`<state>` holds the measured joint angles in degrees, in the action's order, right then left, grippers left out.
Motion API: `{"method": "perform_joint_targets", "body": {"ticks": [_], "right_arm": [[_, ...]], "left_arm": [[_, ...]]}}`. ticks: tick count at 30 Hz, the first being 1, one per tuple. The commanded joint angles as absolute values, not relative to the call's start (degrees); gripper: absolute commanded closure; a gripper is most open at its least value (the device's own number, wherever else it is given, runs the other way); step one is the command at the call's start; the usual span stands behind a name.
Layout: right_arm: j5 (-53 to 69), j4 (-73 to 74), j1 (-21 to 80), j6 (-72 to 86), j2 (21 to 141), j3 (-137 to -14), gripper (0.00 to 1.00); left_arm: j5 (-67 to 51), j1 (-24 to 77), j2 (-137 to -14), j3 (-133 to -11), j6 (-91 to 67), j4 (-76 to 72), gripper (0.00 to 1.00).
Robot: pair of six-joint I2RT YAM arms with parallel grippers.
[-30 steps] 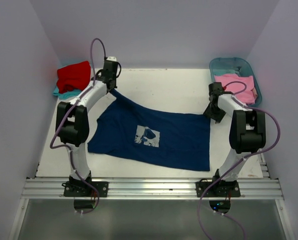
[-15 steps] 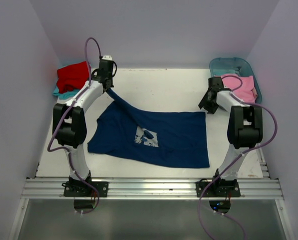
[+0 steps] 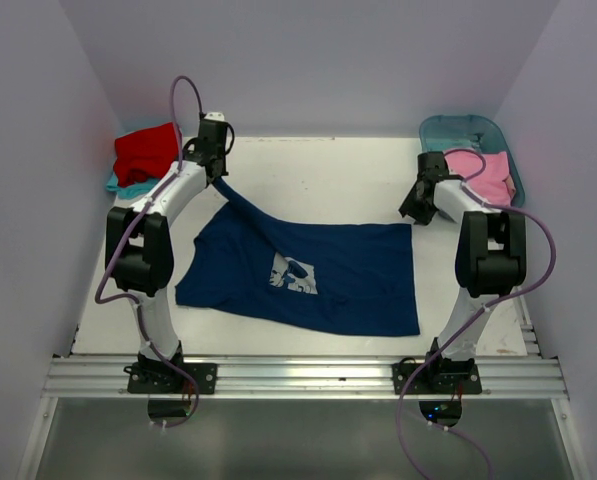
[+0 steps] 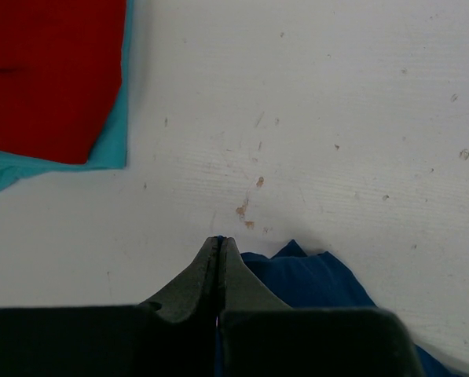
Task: Fold and stack the t-shirts
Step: Grap the side of the flattened tshirt furthest away from the robot with both arms, then fold the other side of the tshirt into a rectangle
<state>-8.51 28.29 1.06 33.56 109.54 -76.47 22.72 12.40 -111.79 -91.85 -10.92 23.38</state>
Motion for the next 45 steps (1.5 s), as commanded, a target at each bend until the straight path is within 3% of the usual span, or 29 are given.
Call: {"method": "perform_joint_targets", "body": {"ticks": [1, 9, 12, 13, 14, 15, 34, 45], "right_arm": [[-10.28, 29.01, 0.79, 34.45, 110.56, -75.85, 0.59], [-9.49, 27.33, 0.88, 35.68, 111.09, -72.51, 0.61], [-9.58, 26.90, 0.88, 35.77, 111.01, -71.81, 0.75], [-9.41, 26.63, 0.97, 35.68, 111.09, -71.72, 0.91], [-9.32, 26.54, 0.88, 35.60, 111.09, -71.98, 0.99], [-9.23, 26.63, 0.88, 35.60, 111.09, -72.24, 1.00], [-12.92, 33.40, 1.14, 31.56, 112.85, -94.12, 1.00], [-15.38, 32.17, 1.06, 30.32, 111.80, -92.64, 1.00]], "left_arm": [[22.59, 12.13, -110.92, -91.85, -11.69, 23.11, 1.00], [22.50, 12.04, -111.44, -92.02, -11.78, 23.20, 1.00], [22.33, 12.04, -111.80, -92.11, -11.78, 23.29, 1.00], [22.15, 12.04, -111.97, -92.02, -11.86, 23.47, 1.00], [22.15, 12.04, -111.97, -92.02, -11.87, 23.47, 1.00], [22.15, 12.04, -112.06, -92.20, -11.87, 23.38, 1.00], [22.32, 11.43, -118.03, -100.71, -11.87, 24.96, 1.00], [19.78, 8.44, -120.50, -104.94, -12.39, 25.05, 1.00]]}}
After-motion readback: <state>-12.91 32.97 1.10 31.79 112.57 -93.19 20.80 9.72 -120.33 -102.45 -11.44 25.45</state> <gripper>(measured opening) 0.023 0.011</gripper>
